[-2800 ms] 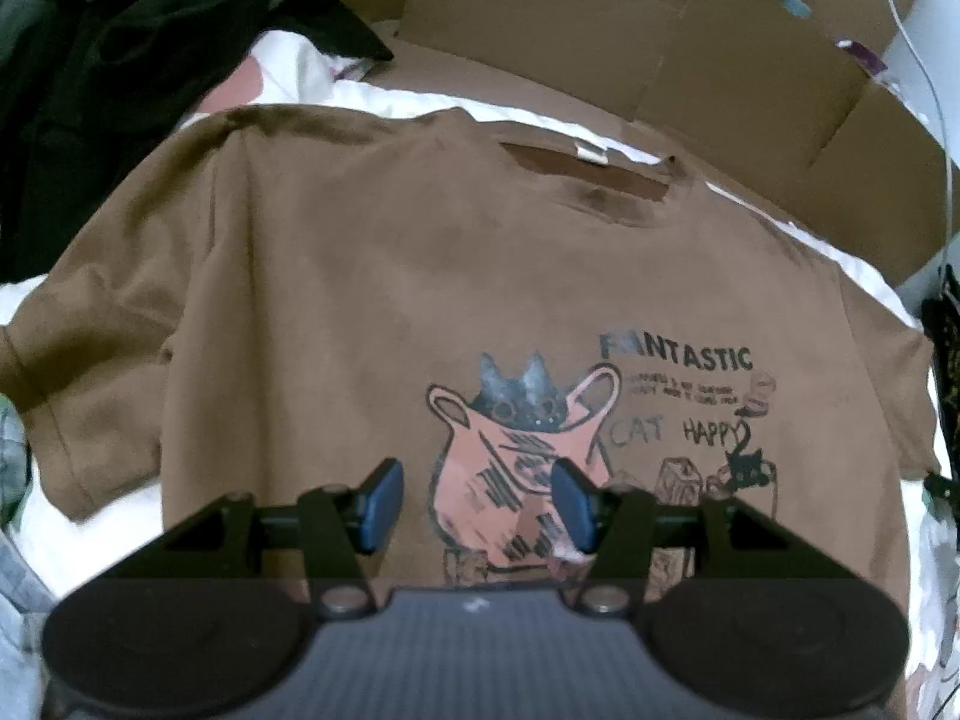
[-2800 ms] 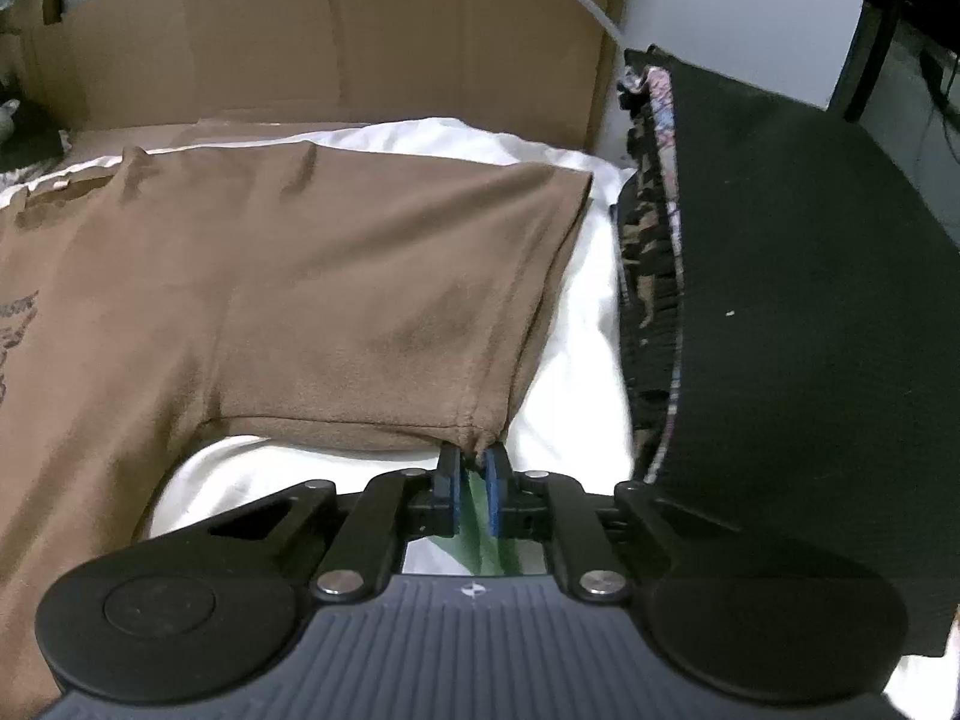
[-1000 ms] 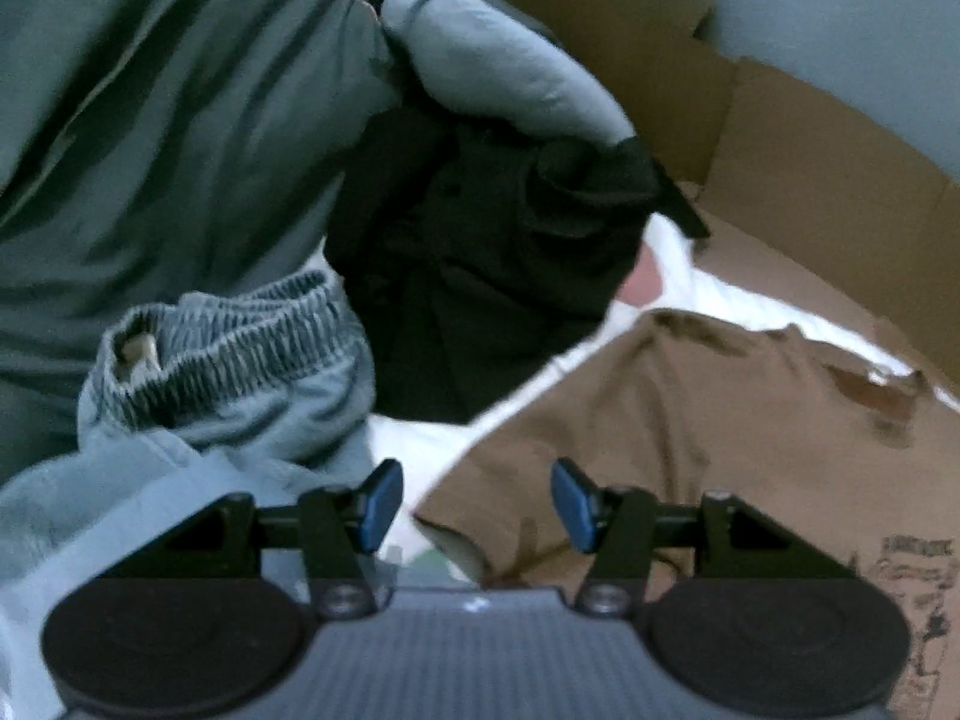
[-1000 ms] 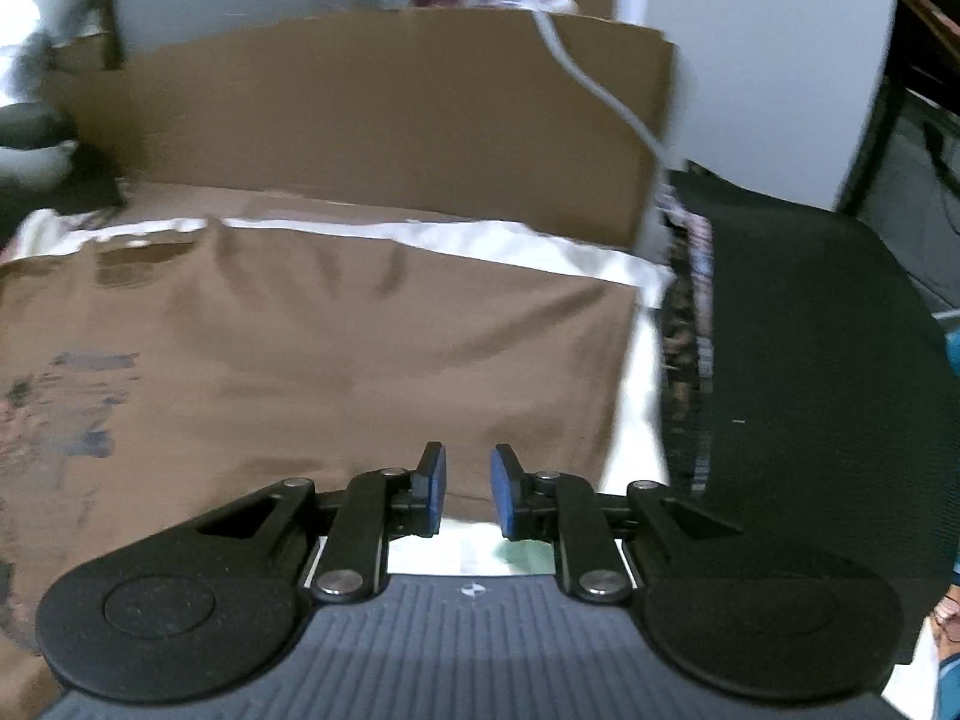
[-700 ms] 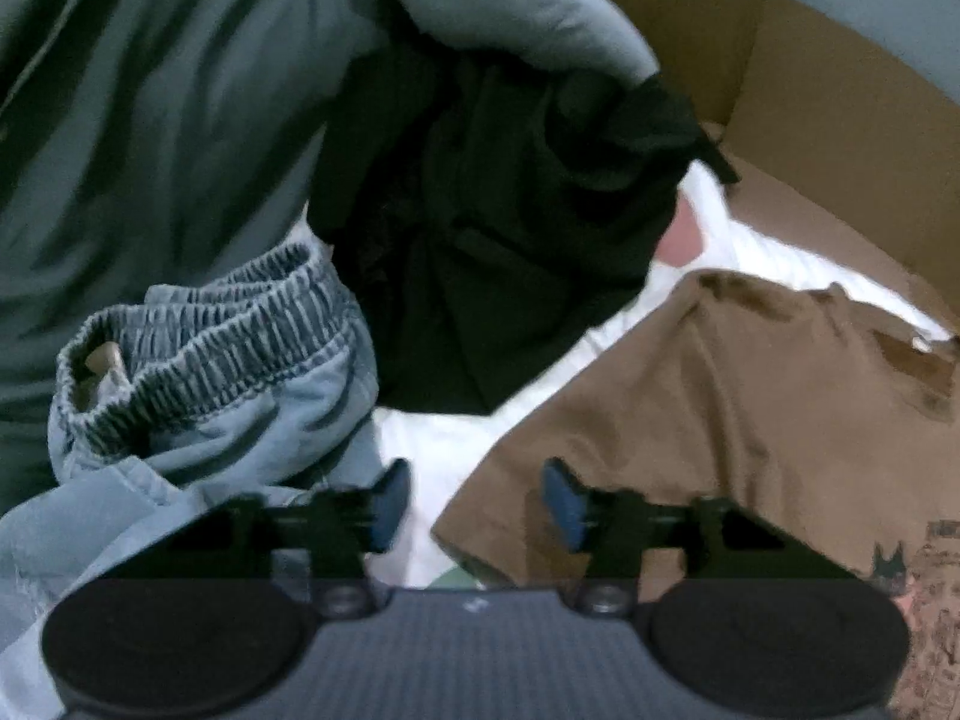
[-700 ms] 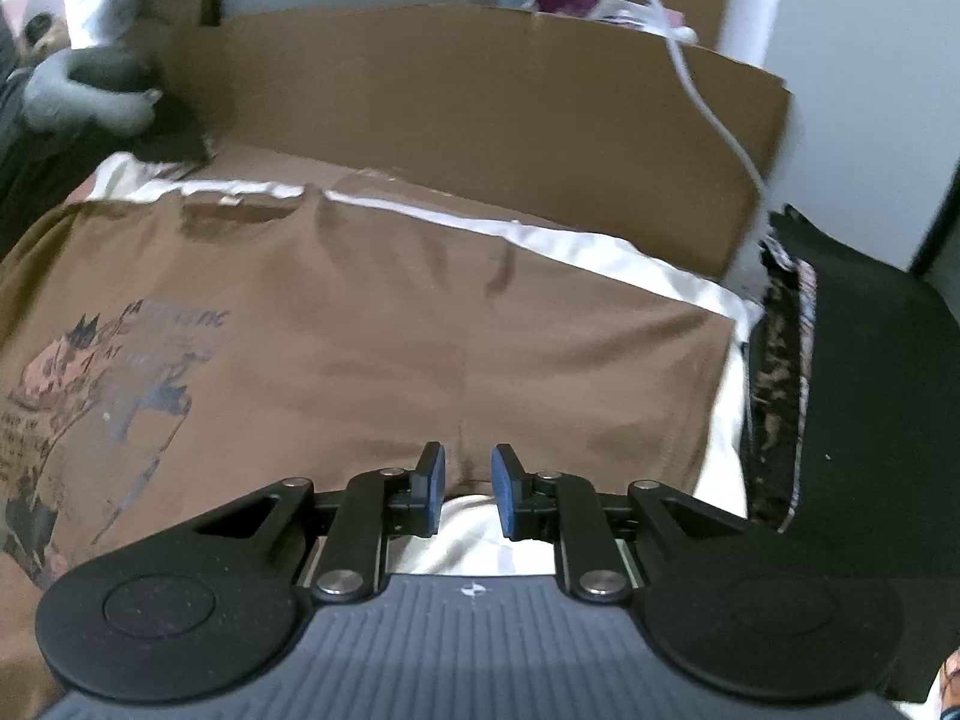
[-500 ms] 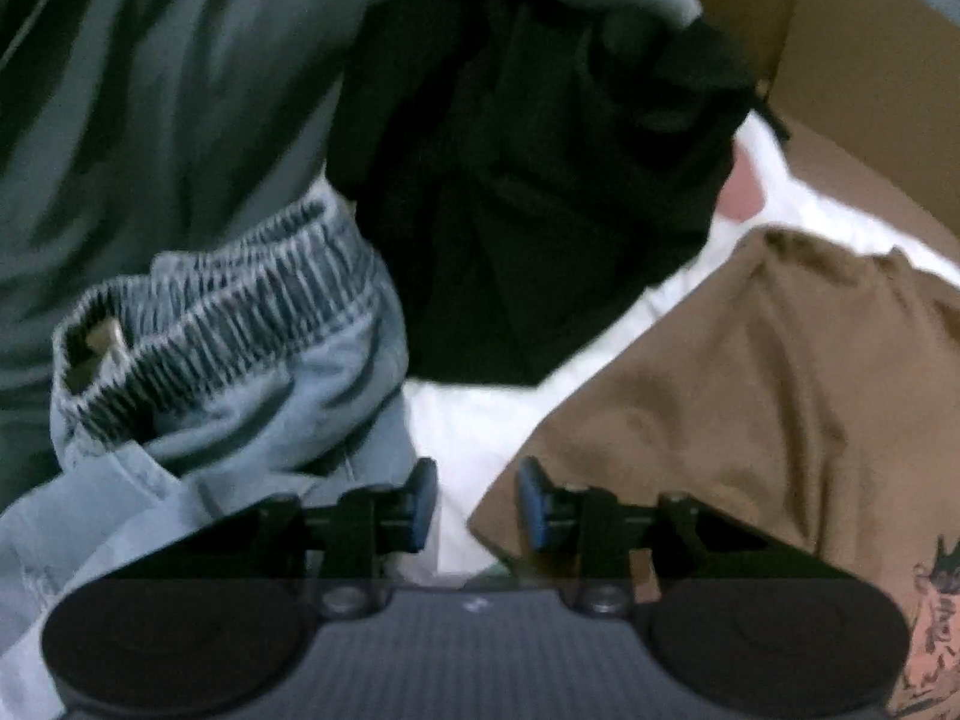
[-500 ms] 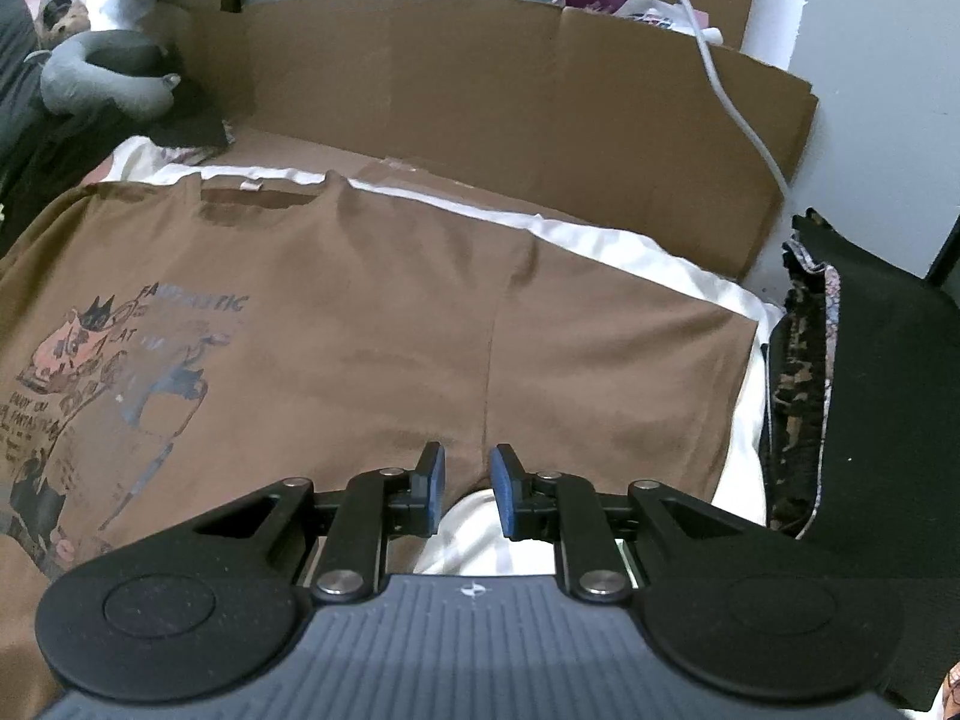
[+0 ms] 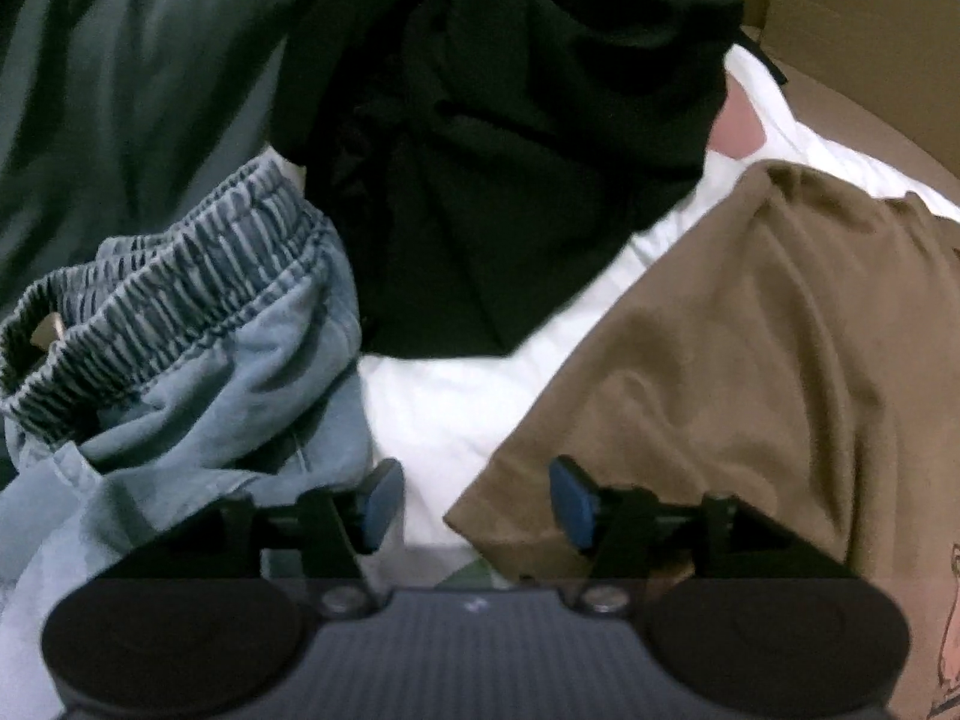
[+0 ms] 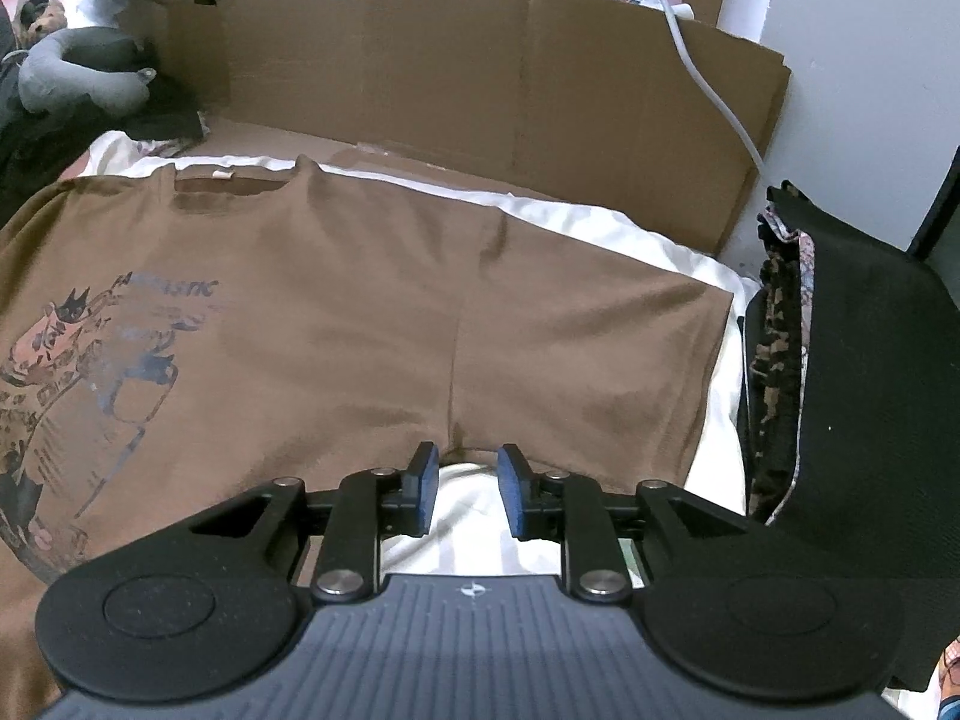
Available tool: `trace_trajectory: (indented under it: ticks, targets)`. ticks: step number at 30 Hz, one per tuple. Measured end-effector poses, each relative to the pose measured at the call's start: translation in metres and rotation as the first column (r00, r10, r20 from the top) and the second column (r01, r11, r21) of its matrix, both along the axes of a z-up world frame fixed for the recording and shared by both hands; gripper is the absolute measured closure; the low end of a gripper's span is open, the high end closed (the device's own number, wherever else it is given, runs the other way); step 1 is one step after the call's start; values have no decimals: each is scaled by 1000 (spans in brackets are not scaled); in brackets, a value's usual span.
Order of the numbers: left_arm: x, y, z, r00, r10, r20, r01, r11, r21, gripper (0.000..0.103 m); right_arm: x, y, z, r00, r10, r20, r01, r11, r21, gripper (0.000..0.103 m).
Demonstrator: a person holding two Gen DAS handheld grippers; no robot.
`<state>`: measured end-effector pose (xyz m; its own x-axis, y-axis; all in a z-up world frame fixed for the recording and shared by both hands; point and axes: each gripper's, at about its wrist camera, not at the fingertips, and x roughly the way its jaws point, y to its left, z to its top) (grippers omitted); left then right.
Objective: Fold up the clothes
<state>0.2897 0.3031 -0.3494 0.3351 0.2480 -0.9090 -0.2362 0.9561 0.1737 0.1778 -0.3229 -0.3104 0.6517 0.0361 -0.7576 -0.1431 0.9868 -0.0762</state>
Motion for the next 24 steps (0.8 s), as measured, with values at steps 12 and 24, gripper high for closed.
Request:
trace_trajectory:
  ticks: [12, 24]
  targets:
    - [-8, 10, 13, 999, -34, 16, 36, 995, -94, 99, -1, 5, -1, 1000, 22, -1, -22, 1000, -15, 74]
    - [-2, 2, 54, 994, -109, 32, 106, 992, 71, 100, -2, 3, 3, 1000, 18, 9, -18, 1000, -13, 74]
